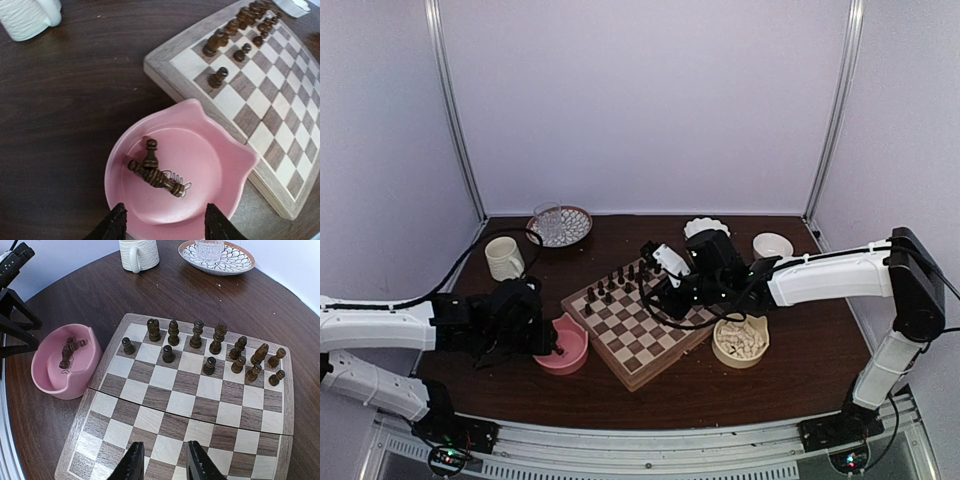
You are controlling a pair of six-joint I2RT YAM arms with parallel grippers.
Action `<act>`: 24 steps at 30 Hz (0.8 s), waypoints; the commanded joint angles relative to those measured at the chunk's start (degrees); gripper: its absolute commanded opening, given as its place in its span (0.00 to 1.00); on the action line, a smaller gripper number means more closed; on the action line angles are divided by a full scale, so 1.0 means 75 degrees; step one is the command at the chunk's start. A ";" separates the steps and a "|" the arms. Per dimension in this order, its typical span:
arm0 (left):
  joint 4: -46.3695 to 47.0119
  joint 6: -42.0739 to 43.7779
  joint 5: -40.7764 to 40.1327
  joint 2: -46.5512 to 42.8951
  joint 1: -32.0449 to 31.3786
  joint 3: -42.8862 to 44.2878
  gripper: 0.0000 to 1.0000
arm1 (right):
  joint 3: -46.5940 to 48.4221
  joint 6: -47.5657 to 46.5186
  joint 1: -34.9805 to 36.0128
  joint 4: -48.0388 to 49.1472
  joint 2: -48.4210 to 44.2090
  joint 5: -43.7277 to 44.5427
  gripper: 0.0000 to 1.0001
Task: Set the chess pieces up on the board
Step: Pick up the chess pile from the storage box.
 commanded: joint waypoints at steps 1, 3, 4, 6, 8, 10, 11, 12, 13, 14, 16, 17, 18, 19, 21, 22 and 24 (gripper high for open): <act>-0.1361 -0.2078 -0.1409 0.0872 -0.0327 0.0837 0.54 | 0.0053 -0.0080 0.0026 0.0090 0.0029 0.0079 0.31; -0.1526 -0.2351 -0.1475 0.1370 -0.0427 0.1050 0.54 | 0.0053 -0.0077 0.0026 0.0071 -0.0004 0.0066 0.31; -0.1501 -0.2491 -0.1488 0.1517 -0.0433 0.1086 0.53 | 0.0042 -0.0078 0.0026 0.0065 -0.0021 0.0070 0.31; -0.1261 -0.2635 -0.1451 0.1828 -0.0437 0.1080 0.52 | 0.0024 -0.0084 0.0027 0.0076 -0.0055 0.0067 0.31; -0.1079 -0.2710 -0.1348 0.2117 -0.0439 0.1124 0.48 | 0.0024 -0.0080 0.0026 0.0068 -0.0079 0.0051 0.31; -0.1020 -0.2703 -0.1306 0.2401 -0.0438 0.1250 0.42 | 0.0013 -0.0077 0.0030 0.0065 -0.0111 0.0033 0.31; -0.1028 -0.2728 -0.1313 0.2529 -0.0439 0.1301 0.39 | 0.0002 -0.0083 0.0027 0.0065 -0.0126 0.0030 0.31; -0.1030 -0.2757 -0.1290 0.2641 -0.0439 0.1381 0.38 | -0.0008 -0.0077 0.0029 0.0065 -0.0145 0.0031 0.31; -0.1036 -0.2786 -0.1258 0.2729 -0.0436 0.1413 0.38 | -0.0011 -0.0080 0.0026 0.0065 -0.0157 0.0043 0.31; -0.1033 -0.2802 -0.1226 0.2814 -0.0430 0.1440 0.38 | -0.0014 -0.0077 0.0032 0.0065 -0.0166 0.0032 0.31; -0.1026 -0.2835 -0.1190 0.2954 -0.0437 0.1491 0.38 | -0.0012 -0.0078 0.0029 0.0054 -0.0188 0.0022 0.31; -0.0998 -0.2834 -0.1182 0.3012 -0.0436 0.1501 0.38 | -0.0022 -0.0083 0.0026 0.0062 -0.0201 0.0022 0.31; -0.0966 -0.2833 -0.1168 0.3077 -0.0438 0.1514 0.39 | -0.0023 -0.0077 0.0028 0.0064 -0.0200 0.0024 0.31; -0.0898 -0.2833 -0.1130 0.3124 -0.0434 0.1514 0.39 | -0.0031 -0.0077 0.0026 0.0065 -0.0201 0.0025 0.31; -0.0843 -0.2841 -0.1078 0.3238 -0.0438 0.1541 0.38 | -0.0023 -0.0077 0.0026 0.0064 -0.0188 0.0023 0.31; -0.0795 -0.2841 -0.1066 0.3293 -0.0437 0.1547 0.37 | -0.0023 -0.0078 0.0026 0.0065 -0.0188 0.0014 0.31; -0.0763 -0.2876 -0.1041 0.3436 -0.0428 0.1589 0.33 | -0.0012 -0.0077 0.0026 0.0065 -0.0188 0.0006 0.31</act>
